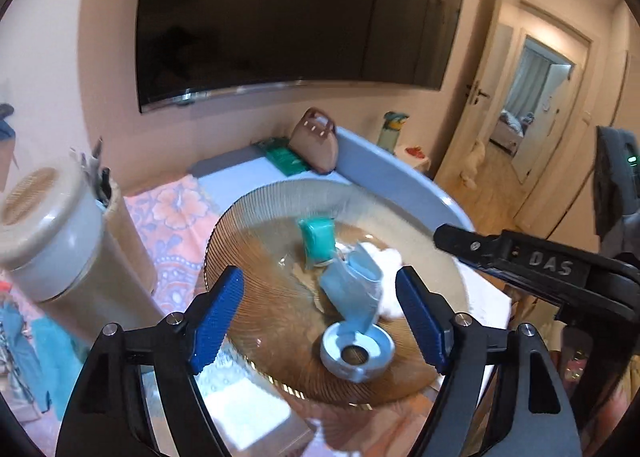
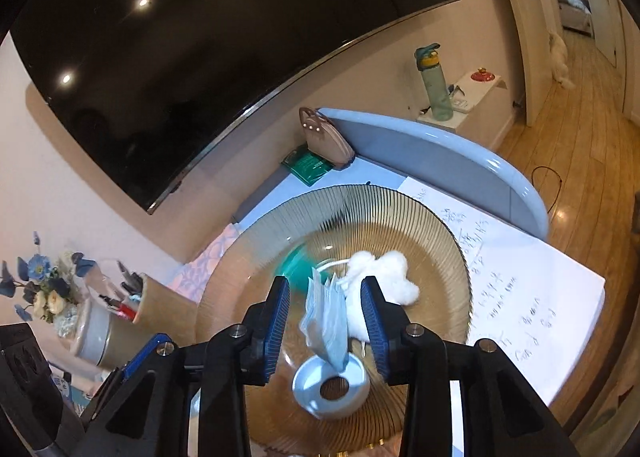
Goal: Organize soft objects
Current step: 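Carry the green packet and blue mask to the basket and release both, then grasp the white snack bag with the left tool while the right tool grasps the pink wipes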
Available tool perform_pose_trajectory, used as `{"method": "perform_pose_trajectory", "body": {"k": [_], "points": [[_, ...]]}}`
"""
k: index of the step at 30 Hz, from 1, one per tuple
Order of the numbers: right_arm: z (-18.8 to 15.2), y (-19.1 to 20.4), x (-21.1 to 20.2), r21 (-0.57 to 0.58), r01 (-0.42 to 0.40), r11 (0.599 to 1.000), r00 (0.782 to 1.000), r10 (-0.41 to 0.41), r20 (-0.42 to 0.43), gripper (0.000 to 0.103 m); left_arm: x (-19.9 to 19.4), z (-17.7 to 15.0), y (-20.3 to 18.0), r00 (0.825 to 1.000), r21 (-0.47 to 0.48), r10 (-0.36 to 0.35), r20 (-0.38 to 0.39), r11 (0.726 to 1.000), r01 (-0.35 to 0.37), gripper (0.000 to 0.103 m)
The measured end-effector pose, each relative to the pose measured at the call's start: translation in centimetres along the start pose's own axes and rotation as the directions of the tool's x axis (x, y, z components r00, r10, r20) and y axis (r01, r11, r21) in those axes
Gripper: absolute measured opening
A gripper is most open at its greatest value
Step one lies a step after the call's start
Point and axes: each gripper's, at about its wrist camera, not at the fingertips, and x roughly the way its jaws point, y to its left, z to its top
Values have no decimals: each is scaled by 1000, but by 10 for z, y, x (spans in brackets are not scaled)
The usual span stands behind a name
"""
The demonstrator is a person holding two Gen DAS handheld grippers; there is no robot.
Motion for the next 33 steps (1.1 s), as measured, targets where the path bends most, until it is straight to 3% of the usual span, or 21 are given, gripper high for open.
{"method": "perform_pose_trajectory", "body": {"k": [6,10,13,14,18,21,23,24,29,31,33], "points": [[-26,28,-39,-90,-44,995,999,45,19,37,-78,-11,5,995,30,-7,96,1000,4,77],[-53,68,-61,-205,-74,976,996,81,25,58,-139,-23,30,989,13,48,137,999,-50,77],[-80,105,-73,-309,-111,945,992,122,18,58,-185,-43,63,978,-16,114,175,993,-113,77],[-90,118,-77,-343,-127,931,990,140,14,58,-199,-51,78,971,-40,166,174,986,-161,77],[-127,171,-82,-452,-210,867,976,216,-39,60,-254,-75,138,938,-174,300,173,947,-271,77],[-159,211,-73,-525,-266,809,962,255,-96,61,-293,-95,178,894,-238,407,190,902,-360,77],[-181,236,-62,-561,-304,770,952,274,-140,61,-308,-114,208,842,-292,515,162,840,-457,77],[-191,246,-55,-569,-319,758,947,278,-161,61,-309,-121,218,832,-309,534,148,824,-474,77],[-238,282,0,-576,-393,717,920,299,-255,61,-292,-169,285,827,-418,562,30,758,-500,77],[-257,289,24,-584,-410,701,912,302,-278,61,-281,-185,303,824,-431,567,-3,743,-513,77],[-271,290,42,-586,-416,696,909,300,-290,61,-268,-202,318,833,-447,553,-27,739,-505,77]]}}
